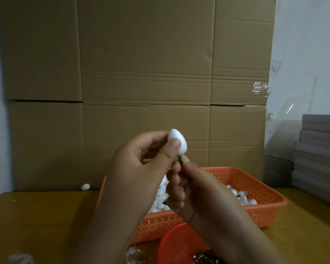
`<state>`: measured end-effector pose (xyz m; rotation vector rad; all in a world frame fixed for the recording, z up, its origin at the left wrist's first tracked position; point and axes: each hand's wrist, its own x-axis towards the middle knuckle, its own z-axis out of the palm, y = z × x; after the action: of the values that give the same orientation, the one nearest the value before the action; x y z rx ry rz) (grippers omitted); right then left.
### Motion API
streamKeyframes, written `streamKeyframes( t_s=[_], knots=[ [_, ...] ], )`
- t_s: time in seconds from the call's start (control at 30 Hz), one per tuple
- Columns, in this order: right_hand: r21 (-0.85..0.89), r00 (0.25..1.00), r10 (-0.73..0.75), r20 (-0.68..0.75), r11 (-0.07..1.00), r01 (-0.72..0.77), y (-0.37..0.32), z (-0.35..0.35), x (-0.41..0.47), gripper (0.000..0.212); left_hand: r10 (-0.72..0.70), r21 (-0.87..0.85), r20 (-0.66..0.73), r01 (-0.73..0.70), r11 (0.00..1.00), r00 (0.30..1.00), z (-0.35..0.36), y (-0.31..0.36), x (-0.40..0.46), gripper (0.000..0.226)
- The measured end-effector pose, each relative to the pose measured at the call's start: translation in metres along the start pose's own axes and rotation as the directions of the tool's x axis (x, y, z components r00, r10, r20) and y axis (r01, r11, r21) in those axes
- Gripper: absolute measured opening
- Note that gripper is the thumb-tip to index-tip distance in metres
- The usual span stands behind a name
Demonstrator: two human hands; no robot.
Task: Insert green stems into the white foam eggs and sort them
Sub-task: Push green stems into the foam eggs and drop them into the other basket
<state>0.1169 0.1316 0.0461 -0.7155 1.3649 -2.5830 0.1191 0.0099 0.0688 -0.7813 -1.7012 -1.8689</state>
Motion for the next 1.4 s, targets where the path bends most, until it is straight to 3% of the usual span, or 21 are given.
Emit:
streamKeyframes(
  t_s=[0.07, 0.17, 0.27, 0.43, 0.57, 0.67, 0.77, 0.87, 1.03, 1.13, 1.27, 1.4],
  knots=[
    [-0.148, 0.994, -0.046, -0.097, 0.988, 0.031, -0.002, -0.002, 0.0, 0.027, 0.028, 0.051, -0.021, -0.027, 0.998, 0.999, -0.001, 0.0, 0.0, 0.015],
    [-0.424, 0.923, -0.286, -0.258, 0.892, 0.159, -0.009, -0.008, -0.001, 0.025, 0.073, 0.158, -0.069, -0.061, 0.985, 0.995, -0.003, -0.002, 0.002, 0.02],
    [-0.597, 0.852, -0.491, -0.184, 0.744, 0.3, -0.02, -0.007, -0.01, 0.022, 0.143, 0.321, -0.071, -0.113, 0.94, 0.987, -0.002, -0.003, 0.001, 0.014],
    [-0.749, 0.84, -0.537, -0.081, 0.589, 0.304, -0.03, 0.0, -0.017, 0.024, 0.285, 0.566, 0.006, -0.238, 0.789, 0.959, 0.009, -0.004, -0.004, 0.015],
    [-0.763, 0.835, -0.544, -0.089, 0.575, 0.293, -0.03, -0.001, -0.018, 0.028, 0.327, 0.641, 0.054, -0.283, 0.714, 0.944, 0.012, -0.005, -0.004, 0.012],
    [-0.67, 0.847, -0.516, -0.127, 0.675, 0.31, -0.033, -0.008, -0.016, 0.011, 0.288, 0.567, 0.025, -0.251, 0.785, 0.957, 0.01, -0.005, -0.004, 0.018],
    [-0.494, 0.896, -0.413, -0.163, 0.82, 0.288, -0.035, -0.014, -0.015, 0.021, 0.211, 0.435, -0.026, -0.179, 0.882, 0.977, 0.005, -0.004, -0.002, 0.012],
    [-0.4, 0.92, -0.361, -0.151, 0.874, 0.277, -0.036, -0.015, -0.013, 0.025, 0.166, 0.382, -0.041, -0.138, 0.914, 0.985, 0.0, -0.003, 0.0, 0.008],
    [-0.462, 0.91, -0.393, -0.131, 0.837, 0.295, -0.032, -0.017, -0.013, 0.026, 0.125, 0.374, -0.04, -0.101, 0.922, 0.991, -0.003, -0.003, 0.002, 0.018],
    [-0.5, 0.894, -0.435, -0.108, 0.801, 0.329, -0.032, -0.017, -0.014, 0.027, 0.119, 0.388, -0.036, -0.096, 0.917, 0.992, -0.005, -0.006, 0.003, 0.007],
    [-0.504, 0.905, -0.41, -0.114, 0.809, 0.303, -0.03, -0.015, -0.013, 0.025, 0.138, 0.367, -0.044, -0.112, 0.923, 0.989, -0.006, -0.008, 0.004, 0.015],
    [-0.532, 0.914, -0.386, -0.121, 0.803, 0.269, -0.029, -0.01, -0.012, 0.035, 0.145, 0.358, -0.045, -0.119, 0.926, 0.988, -0.007, -0.009, 0.006, 0.017]
  ],
)
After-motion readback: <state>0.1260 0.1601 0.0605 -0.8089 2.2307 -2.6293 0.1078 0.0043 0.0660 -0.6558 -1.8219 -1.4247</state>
